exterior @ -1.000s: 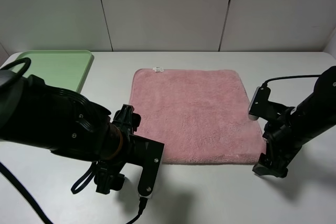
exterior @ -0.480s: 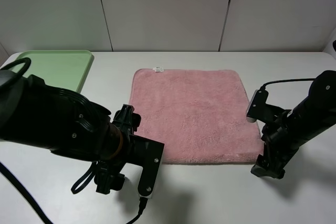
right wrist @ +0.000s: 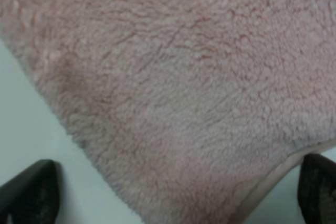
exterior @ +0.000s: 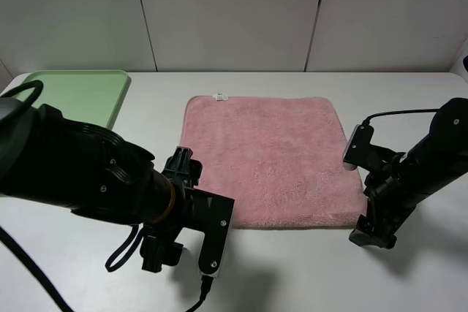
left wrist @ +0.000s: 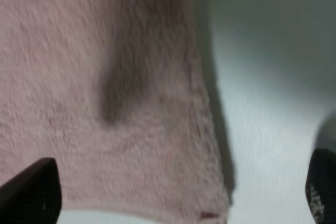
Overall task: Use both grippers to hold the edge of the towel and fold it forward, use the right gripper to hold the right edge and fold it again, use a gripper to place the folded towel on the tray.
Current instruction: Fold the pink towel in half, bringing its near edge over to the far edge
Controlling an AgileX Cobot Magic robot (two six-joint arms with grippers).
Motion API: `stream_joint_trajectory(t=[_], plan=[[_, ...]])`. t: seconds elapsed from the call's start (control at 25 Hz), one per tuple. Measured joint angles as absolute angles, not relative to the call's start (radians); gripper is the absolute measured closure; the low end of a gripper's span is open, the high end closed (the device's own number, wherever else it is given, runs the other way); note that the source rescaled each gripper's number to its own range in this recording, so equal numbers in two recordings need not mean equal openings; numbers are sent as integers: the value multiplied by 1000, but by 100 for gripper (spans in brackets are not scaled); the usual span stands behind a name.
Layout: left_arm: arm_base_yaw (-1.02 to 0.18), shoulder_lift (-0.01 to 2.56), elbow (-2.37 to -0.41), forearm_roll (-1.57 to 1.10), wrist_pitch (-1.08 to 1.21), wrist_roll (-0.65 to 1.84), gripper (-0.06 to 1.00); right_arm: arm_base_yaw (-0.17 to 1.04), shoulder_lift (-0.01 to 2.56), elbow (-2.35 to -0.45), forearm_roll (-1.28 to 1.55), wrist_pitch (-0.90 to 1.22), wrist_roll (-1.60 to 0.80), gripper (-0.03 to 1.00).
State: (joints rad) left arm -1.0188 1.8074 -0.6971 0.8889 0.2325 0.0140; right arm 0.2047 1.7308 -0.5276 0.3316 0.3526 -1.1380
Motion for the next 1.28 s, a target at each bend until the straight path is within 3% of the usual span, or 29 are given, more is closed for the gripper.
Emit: stream_joint_trajectory(t=[0.2, 0.56, 1.28], plan=[[-1016, 1807, -697, 889, 231, 10, 3, 205, 1731, -528, 332, 351, -1138, -3], [-902, 1807, -697, 889, 225, 10, 4, 205, 1731, -528, 336, 350, -1138, -3], [-900, 1899, -734, 927, 172, 18, 7, 205, 1734, -528, 339, 344, -1138, -3]])
